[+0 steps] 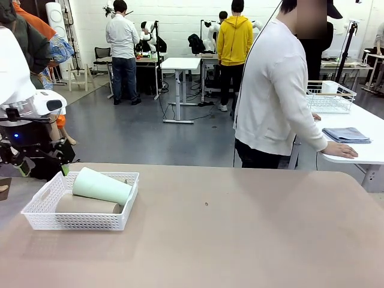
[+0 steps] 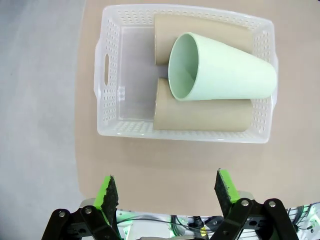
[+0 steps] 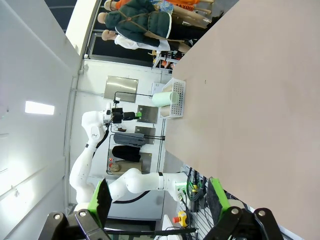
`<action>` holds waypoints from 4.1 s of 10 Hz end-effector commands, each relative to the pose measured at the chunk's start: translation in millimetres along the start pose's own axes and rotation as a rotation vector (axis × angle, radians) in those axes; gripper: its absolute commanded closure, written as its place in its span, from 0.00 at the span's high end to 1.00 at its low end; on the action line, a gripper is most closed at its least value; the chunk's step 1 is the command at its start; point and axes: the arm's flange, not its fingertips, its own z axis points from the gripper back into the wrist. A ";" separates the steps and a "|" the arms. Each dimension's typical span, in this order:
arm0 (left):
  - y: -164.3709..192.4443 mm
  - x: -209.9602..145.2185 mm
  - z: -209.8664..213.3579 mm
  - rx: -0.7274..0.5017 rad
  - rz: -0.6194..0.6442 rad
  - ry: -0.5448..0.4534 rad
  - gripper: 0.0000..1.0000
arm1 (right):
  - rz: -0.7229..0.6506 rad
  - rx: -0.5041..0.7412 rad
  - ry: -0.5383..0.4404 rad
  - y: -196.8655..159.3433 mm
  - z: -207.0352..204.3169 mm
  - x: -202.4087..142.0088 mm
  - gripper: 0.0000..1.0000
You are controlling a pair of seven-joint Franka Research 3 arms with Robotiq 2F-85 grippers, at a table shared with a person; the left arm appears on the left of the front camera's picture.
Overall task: Clean and organize the cups into the basket.
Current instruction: Move the Organizing basket back to the left side of the table.
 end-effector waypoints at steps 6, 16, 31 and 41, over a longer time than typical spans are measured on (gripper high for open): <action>0.0 0.0 0.0 0.000 0.000 0.000 1.00 | 0.002 0.006 -0.005 0.7 -0.6 -2.2 1.00; 265.2 71.5 13.7 -1.022 0.032 0.110 1.00 | 0.002 0.006 -0.005 0.7 -0.6 -2.2 1.00; 368.6 50.8 -3.5 -1.253 0.244 0.003 1.00 | 0.002 0.006 -0.005 0.7 -0.6 -2.2 1.00; 368.6 50.8 -3.5 -1.253 0.244 0.003 1.00 | 0.002 0.006 -0.005 0.7 -0.6 -2.2 1.00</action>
